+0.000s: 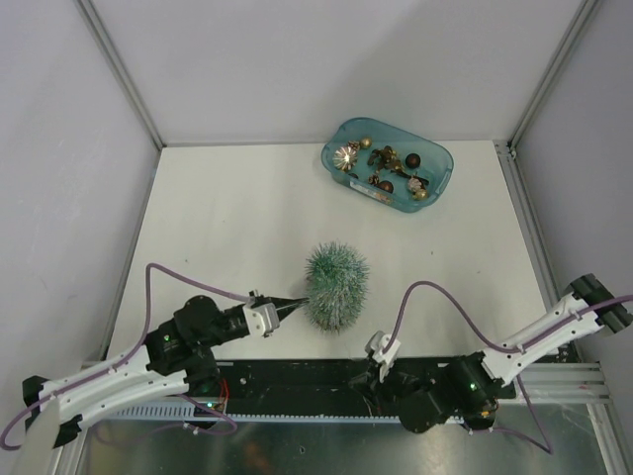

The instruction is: Decorate the small christmas tree

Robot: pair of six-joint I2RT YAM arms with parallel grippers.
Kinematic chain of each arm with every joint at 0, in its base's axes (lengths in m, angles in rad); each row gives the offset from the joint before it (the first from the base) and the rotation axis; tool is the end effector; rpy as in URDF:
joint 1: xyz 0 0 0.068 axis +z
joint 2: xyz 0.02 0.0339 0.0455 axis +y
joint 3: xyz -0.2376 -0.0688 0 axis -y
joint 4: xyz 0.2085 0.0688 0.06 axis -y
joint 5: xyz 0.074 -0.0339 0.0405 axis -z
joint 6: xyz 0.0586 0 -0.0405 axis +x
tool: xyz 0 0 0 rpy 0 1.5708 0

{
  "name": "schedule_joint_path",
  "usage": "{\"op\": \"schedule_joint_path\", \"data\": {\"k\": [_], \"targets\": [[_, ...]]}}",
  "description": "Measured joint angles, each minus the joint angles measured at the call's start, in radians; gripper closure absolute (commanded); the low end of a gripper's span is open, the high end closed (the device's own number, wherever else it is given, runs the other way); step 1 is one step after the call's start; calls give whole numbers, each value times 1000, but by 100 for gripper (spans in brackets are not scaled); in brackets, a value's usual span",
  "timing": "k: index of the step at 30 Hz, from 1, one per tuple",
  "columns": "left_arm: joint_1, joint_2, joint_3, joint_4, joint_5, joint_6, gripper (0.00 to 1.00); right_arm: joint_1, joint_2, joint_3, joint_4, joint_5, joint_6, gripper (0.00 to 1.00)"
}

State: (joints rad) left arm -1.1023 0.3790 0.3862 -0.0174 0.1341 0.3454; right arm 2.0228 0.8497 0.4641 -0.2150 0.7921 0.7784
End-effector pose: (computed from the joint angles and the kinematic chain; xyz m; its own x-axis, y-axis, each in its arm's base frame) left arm 0.0560 -0.1279 0.2616 0.3155 0.1197 -0.9414 0.8904 0.3057 0.3373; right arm -0.0384 0.1747 0.2041 -0.4480 -0.2065 -0.8699 -0.8058 0.5147 0.2928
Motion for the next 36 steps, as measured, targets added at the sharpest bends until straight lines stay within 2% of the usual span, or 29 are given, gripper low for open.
{"op": "schedule_joint_path", "data": {"k": [4,10,12,16,21,27,32,36], "targets": [[3,-14,0,0,0,-8,100,137,47,146,-148,117,40,100],[6,-58,0,-2,0,-8,100,368,103,570,-406,303,23,100],[6,-74,0,-8,0,-6,100,456,112,690,-457,371,-24,100],[6,-100,-1,-27,1,-4,100,551,148,839,-499,471,-163,100],[6,-122,-7,-40,8,0,100,565,243,1015,-572,532,-344,100],[6,-145,-20,-55,31,16,100,516,306,1209,-634,499,-566,100],[6,-156,-27,-59,68,53,100,509,334,1355,-706,427,-641,100],[6,-156,-31,-63,107,94,100,528,372,1429,-787,378,-634,100]]}}
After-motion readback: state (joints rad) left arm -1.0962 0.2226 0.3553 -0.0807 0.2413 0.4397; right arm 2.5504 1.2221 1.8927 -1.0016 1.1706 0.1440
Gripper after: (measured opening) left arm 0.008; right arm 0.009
